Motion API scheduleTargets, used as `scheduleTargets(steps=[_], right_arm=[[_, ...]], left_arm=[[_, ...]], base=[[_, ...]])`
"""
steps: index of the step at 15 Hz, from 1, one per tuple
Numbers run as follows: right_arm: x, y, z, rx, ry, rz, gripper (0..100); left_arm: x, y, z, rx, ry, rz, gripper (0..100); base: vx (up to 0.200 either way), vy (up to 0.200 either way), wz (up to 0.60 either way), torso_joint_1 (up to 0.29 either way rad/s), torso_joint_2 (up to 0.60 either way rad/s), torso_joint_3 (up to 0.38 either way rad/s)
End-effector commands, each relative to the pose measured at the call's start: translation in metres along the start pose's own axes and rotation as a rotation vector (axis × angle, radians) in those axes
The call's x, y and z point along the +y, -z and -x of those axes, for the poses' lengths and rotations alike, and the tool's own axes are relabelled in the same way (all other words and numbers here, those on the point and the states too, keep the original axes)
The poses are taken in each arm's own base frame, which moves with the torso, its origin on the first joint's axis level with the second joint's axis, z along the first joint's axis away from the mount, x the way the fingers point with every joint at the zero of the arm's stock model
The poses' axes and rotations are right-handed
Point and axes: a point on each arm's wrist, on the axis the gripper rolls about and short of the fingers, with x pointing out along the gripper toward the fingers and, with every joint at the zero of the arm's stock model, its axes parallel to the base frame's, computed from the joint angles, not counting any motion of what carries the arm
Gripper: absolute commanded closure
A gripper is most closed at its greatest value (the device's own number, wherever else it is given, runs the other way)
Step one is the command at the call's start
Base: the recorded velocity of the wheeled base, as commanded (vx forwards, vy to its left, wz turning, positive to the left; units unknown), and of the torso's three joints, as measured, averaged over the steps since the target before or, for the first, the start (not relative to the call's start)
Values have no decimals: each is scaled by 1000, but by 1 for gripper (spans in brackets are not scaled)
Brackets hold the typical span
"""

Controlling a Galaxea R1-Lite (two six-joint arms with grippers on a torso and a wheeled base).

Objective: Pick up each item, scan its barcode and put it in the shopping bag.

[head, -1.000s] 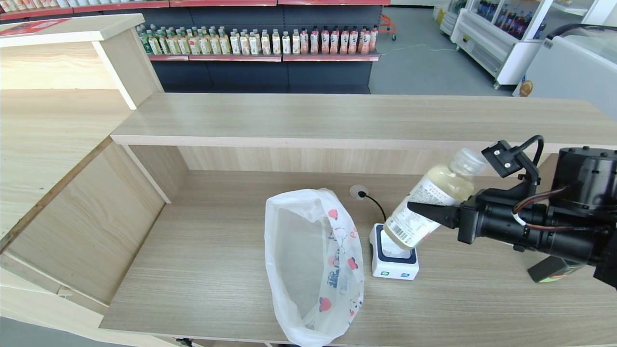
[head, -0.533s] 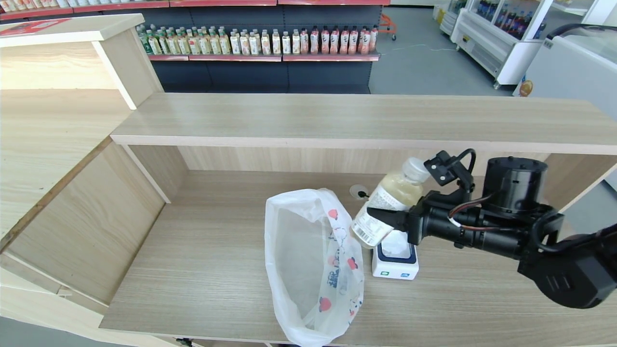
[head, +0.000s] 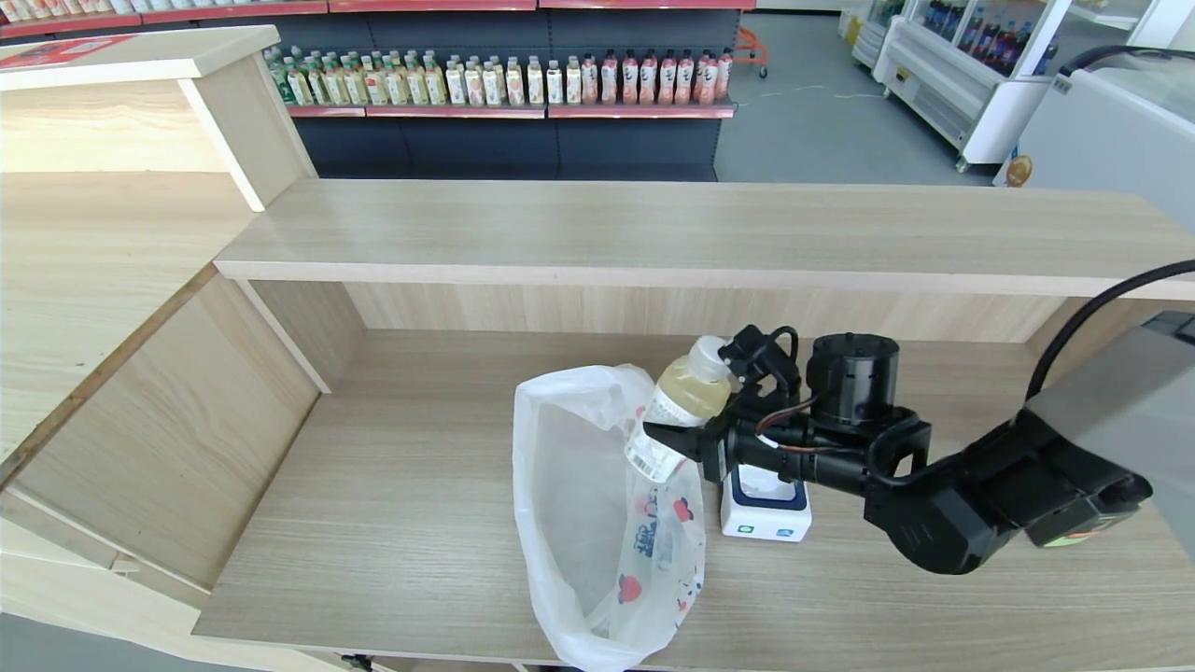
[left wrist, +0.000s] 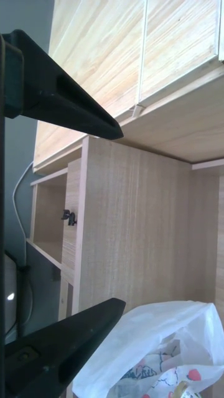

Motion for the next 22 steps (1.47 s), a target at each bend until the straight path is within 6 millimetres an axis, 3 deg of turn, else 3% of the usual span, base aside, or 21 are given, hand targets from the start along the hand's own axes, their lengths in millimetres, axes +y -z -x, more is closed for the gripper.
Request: scheduleTargets(steps=[1, 7, 15, 18, 19, 22], right_arm=[[1, 24, -18, 34, -20, 6, 100], [-10, 46, -47, -7, -14, 182, 100], [-8, 64, -78, -26, -41, 259, 100], [-9, 68, -80, -20, -42, 280, 100], [-9, 66, -80, -23, -43, 278, 0], [-8, 41, -72, -66, -38, 178, 0]], left_arm=[[0, 0, 0, -1, 0, 0, 0], [0, 0, 0, 1, 0, 0, 0], [0, 0, 0, -1, 0, 0, 0], [0, 0, 0, -1, 0, 0, 0], [0, 0, 0, -1, 0, -2, 0], [0, 0, 0, -1, 0, 0, 0]], base=[[0, 0, 0, 0, 0, 0], [0, 0, 0, 0, 0, 0], [0, 0, 0, 0, 0, 0], [0, 0, 0, 0, 0, 0], [0, 0, 0, 0, 0, 0], [0, 0, 0, 0, 0, 0]])
